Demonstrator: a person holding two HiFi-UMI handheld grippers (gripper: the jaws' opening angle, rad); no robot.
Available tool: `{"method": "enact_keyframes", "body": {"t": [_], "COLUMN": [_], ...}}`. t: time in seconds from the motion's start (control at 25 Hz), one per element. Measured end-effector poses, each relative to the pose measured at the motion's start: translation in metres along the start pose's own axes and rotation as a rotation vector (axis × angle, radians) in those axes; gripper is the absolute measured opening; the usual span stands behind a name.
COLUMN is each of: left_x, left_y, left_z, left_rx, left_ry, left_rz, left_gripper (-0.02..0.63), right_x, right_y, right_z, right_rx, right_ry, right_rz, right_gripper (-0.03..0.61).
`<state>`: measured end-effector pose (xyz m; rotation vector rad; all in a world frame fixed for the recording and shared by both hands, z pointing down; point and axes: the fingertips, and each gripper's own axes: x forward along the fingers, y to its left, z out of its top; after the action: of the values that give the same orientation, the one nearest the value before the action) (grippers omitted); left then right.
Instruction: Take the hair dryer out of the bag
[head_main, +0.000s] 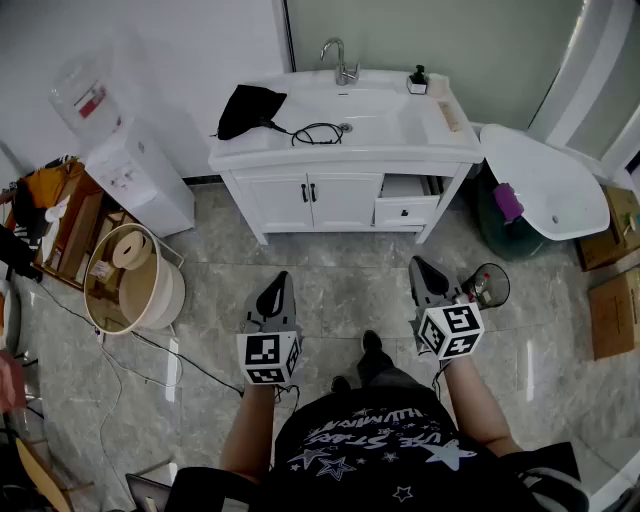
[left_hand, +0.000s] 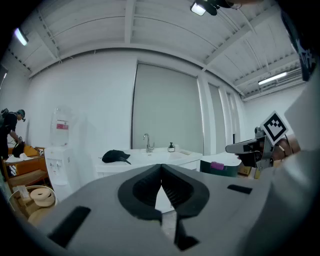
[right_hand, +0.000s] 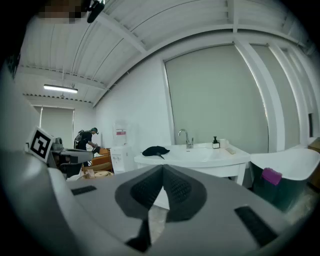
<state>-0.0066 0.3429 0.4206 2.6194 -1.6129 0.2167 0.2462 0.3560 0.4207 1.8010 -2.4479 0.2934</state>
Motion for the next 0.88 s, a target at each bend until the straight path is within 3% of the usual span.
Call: {"method": "enact_keyframes", "body": {"t": [0.88], "left_x": [-0.022], "left_y": [0.028], "left_z": [-0.036], "left_rx": [-0.045], "left_ry": [0.072], "left_rz": [0.069], "left_gripper": [0.011], "right_x": [0.006], "right_y": [0.006], "right_z": [-0.029], "right_rx": [0.051], "right_ry": [0.063], "right_rz": [0.029], "right_gripper": [0.006]}}
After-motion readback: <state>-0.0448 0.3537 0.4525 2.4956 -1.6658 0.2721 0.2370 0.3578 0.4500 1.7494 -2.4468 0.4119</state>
